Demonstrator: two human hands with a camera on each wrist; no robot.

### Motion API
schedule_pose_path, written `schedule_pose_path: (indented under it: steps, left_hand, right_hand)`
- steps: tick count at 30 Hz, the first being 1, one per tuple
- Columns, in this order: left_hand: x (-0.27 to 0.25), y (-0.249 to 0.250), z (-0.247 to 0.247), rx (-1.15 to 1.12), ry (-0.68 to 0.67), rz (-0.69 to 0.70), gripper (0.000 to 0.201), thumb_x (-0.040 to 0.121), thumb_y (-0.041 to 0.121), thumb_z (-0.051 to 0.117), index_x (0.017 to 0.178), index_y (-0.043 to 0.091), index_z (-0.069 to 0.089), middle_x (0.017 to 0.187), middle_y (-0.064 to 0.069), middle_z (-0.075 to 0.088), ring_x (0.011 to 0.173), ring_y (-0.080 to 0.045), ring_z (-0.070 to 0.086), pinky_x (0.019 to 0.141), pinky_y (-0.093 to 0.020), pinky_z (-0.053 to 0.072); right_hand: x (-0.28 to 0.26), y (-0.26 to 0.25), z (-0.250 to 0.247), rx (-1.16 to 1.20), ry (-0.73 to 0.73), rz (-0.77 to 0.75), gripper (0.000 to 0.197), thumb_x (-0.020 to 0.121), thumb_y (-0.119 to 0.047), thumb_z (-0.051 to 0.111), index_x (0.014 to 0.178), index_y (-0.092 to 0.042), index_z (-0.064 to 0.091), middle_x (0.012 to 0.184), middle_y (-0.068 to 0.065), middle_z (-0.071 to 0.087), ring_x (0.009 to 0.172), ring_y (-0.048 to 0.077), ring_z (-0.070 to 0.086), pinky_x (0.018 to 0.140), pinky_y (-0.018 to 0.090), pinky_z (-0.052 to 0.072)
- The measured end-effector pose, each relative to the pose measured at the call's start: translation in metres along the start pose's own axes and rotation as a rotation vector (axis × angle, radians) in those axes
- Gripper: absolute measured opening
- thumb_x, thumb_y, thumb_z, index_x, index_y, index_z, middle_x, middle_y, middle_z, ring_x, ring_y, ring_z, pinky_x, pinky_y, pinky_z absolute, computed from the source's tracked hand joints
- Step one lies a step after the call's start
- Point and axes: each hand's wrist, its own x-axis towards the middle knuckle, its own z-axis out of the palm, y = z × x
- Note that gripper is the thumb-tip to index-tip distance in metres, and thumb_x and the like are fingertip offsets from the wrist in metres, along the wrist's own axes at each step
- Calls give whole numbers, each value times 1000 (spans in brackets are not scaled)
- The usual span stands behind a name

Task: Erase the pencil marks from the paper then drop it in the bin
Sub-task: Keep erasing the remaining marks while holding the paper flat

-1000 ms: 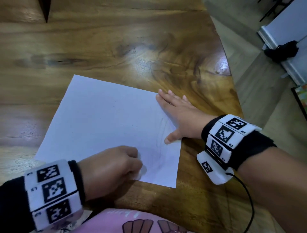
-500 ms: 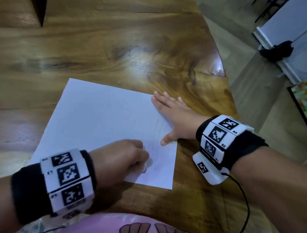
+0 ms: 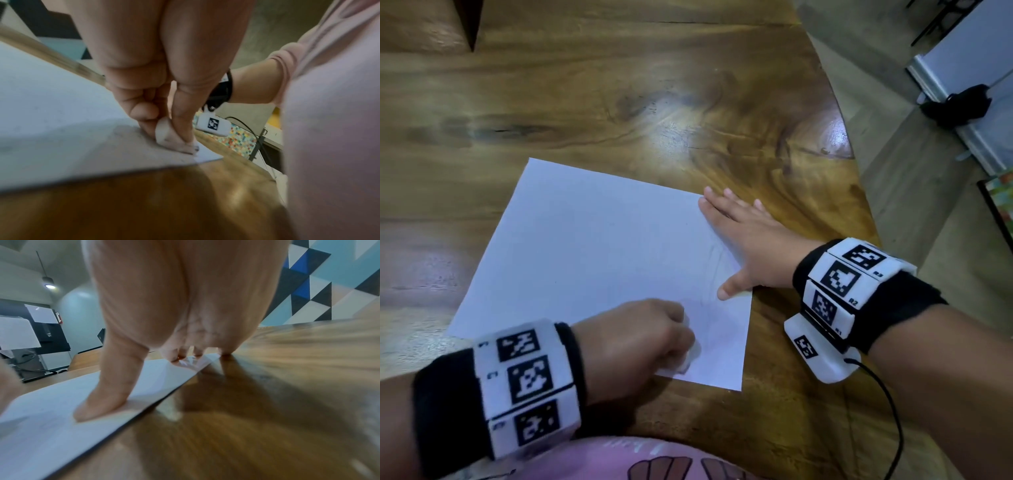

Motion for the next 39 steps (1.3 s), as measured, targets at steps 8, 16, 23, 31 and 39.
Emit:
schedule_pose_path:
  steps: [8,16,23,31,39]
  left_hand:
    - [22,-3,-7,-8,63,-90,12,78,13,57,67,18,59,71,8,45,68,-13,47,58,-20,32]
    - [30,-5,-15,14,124,-52,16,76,20,48,69,15,61,73,2,47,62,-17,46,52,-19,32]
    - [7,-6,-9,-106,71,-123,6,79,16,63,74,17,65,71,17,45,68,-3,53,65,-14,40]
    - [35,-12,-29,12,190,-170,9,79,24,64,84,17,65,72,5,46,67,-16,44,62,-23,31]
    - [1,1,-4,-68,-53,-111,17,76,16,62,61,18,55,76,9,50,76,-16,56,68,-25,44]
  right_hand:
    - [-3,-1,-2,6,-13,10,126,66,-48,77,148,-21,-15,155,-8,-25,142,12,-23,113,34,-13]
    - [0,-1,-1,3,-11,13,127,65,-50,77,147,-22,-15,155,-9,-25,142,12,-23,112,34,-14]
    - [0,0,-1,5,-13,6,126,66,-50,76,147,-22,-16,154,-9,-26,141,12,-24,112,35,-14]
    - [0,-3,2,-50,-16,15,137,57,-59,77,146,-21,-20,153,-8,-29,141,12,-26,111,36,-16]
    - [-1,-3,1,-48,-14,16,136,58,-57,78,146,-21,-20,153,-8,-29,141,12,-26,111,35,-17]
